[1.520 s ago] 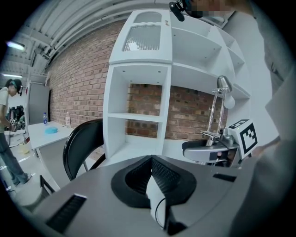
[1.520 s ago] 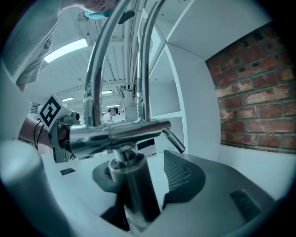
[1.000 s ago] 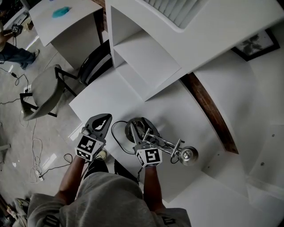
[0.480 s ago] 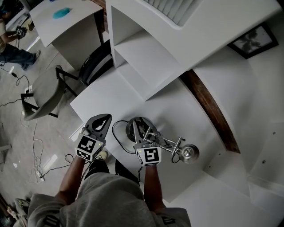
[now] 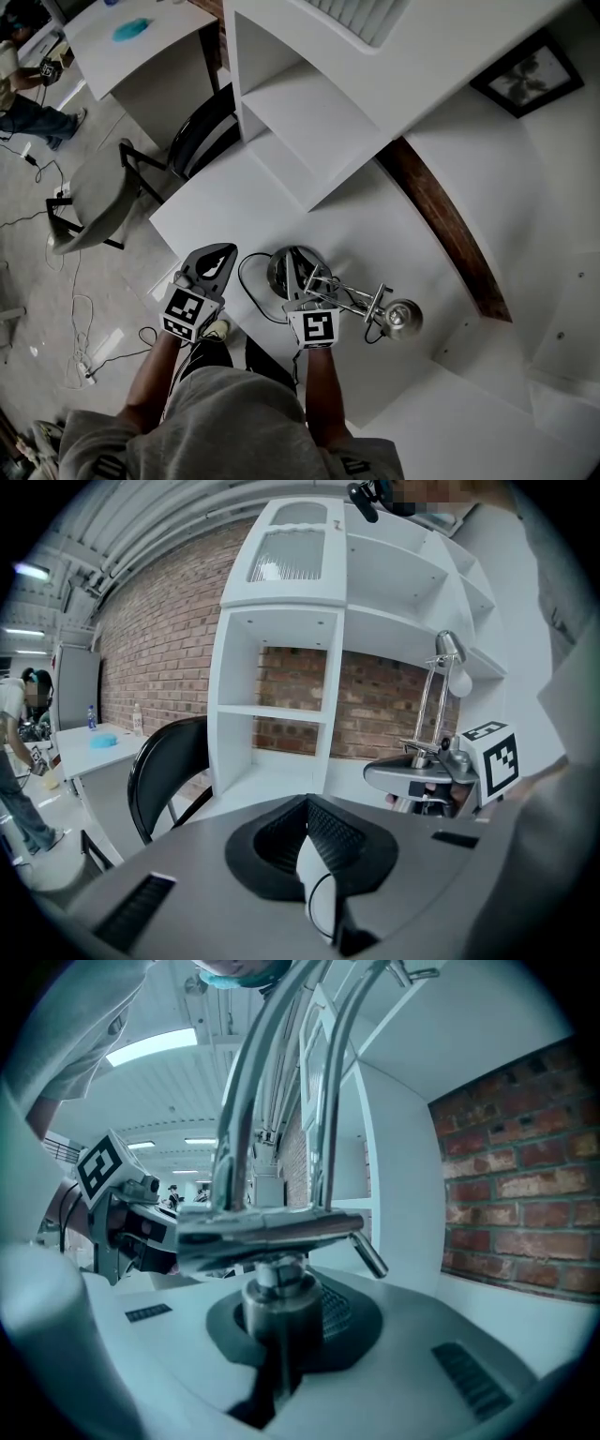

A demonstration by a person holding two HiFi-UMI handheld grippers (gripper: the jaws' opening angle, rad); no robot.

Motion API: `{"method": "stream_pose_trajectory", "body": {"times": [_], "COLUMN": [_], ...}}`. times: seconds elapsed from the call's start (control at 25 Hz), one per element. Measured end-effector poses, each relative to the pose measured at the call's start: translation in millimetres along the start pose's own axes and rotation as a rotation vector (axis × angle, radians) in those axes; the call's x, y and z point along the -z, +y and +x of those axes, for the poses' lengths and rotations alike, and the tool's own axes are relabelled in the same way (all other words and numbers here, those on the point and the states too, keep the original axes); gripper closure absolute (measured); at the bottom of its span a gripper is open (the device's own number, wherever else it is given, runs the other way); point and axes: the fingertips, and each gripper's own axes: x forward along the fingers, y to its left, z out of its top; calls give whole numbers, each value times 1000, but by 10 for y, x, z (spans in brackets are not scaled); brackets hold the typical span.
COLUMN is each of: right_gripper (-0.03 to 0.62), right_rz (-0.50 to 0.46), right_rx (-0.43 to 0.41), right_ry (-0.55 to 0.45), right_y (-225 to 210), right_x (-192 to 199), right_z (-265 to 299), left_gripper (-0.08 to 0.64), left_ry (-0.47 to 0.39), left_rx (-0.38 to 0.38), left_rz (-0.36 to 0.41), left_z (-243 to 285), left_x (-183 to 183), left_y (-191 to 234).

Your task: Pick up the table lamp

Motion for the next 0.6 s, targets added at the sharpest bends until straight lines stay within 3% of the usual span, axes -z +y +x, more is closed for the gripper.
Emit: {"method": "stream_pose_trajectory", "body": {"times": [0.6], "right_gripper": [571], "right_rz": [-11], "right_rx": [1], "right_ry": [-50], "right_y": [15], "right_x": [-77], "right_z": [-48], "left_gripper": [557], "left_ry": [8], "left_rx": [31], "left_rz": [16], "left_z": [-44], "left_x": [66], "left_y": [-120]}}
